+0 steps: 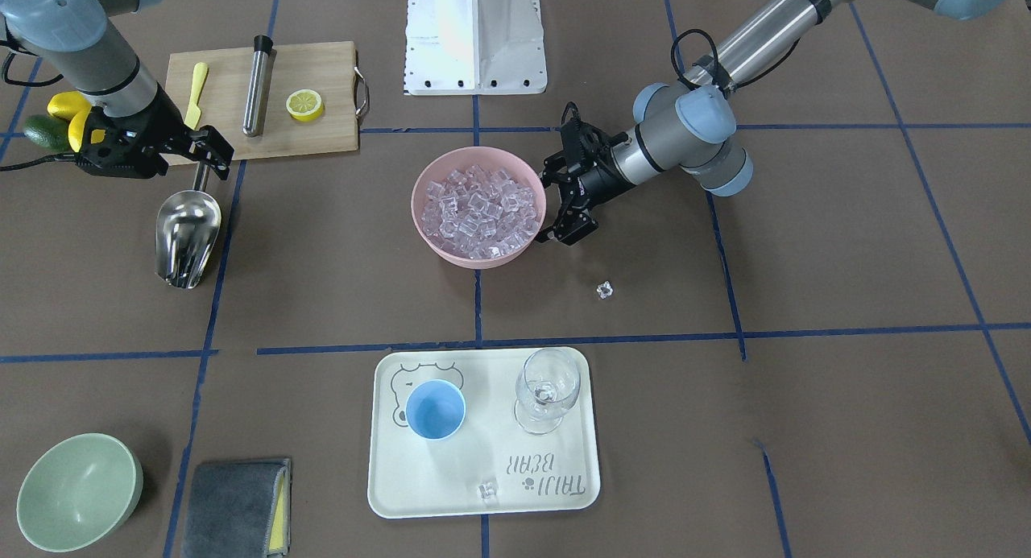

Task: Put ice in cup with scoop
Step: 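Reach the right gripper to the metal scoop and grasp its handle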

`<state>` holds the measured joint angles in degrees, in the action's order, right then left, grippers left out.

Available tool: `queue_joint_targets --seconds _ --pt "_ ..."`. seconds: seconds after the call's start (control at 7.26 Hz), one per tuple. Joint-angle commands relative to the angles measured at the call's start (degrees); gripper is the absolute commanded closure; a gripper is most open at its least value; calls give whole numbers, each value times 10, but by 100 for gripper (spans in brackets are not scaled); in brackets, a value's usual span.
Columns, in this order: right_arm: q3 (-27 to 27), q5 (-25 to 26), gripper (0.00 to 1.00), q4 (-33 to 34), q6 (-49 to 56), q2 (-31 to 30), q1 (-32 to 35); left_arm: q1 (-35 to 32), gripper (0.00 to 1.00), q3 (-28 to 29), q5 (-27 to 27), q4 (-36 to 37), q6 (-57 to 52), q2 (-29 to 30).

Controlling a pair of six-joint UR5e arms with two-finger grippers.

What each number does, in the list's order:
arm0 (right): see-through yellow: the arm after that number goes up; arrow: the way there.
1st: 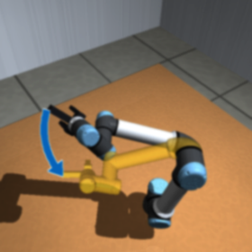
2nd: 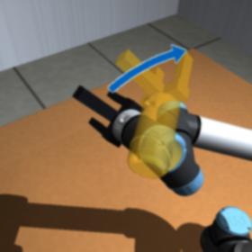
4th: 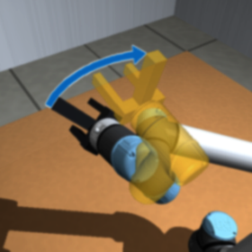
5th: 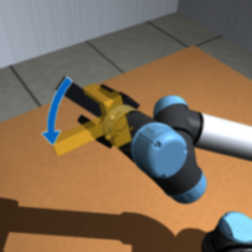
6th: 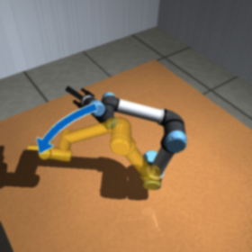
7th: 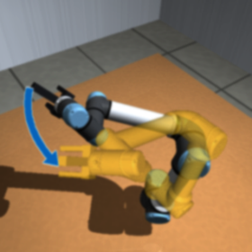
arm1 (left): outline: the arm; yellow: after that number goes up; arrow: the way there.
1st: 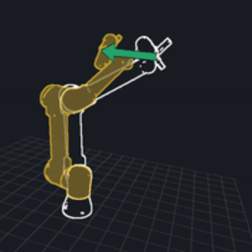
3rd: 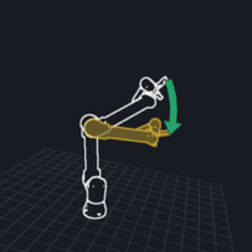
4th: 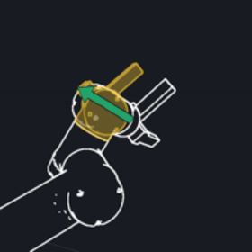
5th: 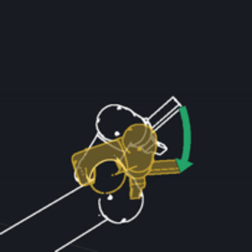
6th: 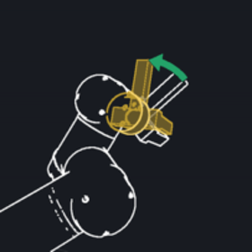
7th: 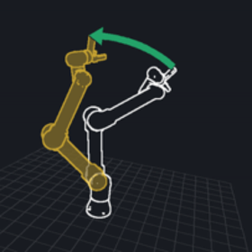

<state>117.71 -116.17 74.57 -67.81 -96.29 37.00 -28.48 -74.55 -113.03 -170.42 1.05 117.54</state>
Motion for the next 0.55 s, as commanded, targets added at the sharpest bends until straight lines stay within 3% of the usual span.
queue_joint_targets --seconds 0.0,0.28,0.41 --pt "-7 9 11 -18 -9 -20 -31 0 1 0 0 -1 0 0" --pt "-13 8 15 -18 -10 -20 -44 0 1 0 0 -1 0 1" --pt "-17 8 31 -18 -9 -20 -46 0 1 0 0 0 0 0"
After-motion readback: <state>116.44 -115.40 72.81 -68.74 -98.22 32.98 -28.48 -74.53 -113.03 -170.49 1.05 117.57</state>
